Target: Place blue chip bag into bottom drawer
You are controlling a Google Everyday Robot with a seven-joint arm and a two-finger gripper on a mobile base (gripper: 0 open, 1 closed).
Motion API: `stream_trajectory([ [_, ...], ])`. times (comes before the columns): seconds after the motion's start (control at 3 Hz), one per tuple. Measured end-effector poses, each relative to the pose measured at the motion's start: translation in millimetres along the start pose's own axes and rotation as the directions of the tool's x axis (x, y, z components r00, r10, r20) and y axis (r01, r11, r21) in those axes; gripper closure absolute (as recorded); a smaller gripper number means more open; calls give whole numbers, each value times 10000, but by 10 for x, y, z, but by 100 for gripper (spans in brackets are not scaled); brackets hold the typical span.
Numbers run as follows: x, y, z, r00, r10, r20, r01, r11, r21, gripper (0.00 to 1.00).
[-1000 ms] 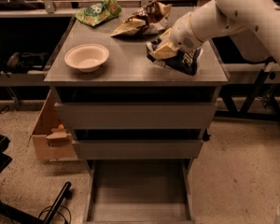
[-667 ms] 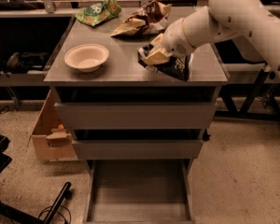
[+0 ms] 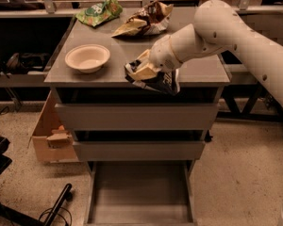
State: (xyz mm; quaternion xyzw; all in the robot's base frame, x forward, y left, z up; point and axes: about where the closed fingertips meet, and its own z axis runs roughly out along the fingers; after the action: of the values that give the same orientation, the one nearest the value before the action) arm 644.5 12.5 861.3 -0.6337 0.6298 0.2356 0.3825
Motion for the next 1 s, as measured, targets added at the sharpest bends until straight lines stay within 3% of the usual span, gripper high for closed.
stream_trajectory([
  [0.67, -115, 62, -127, 9997, 44, -236, -40, 9999, 168, 100],
  [1.0, -374, 349, -225, 9967, -78, -811, 96, 9997, 219, 100],
])
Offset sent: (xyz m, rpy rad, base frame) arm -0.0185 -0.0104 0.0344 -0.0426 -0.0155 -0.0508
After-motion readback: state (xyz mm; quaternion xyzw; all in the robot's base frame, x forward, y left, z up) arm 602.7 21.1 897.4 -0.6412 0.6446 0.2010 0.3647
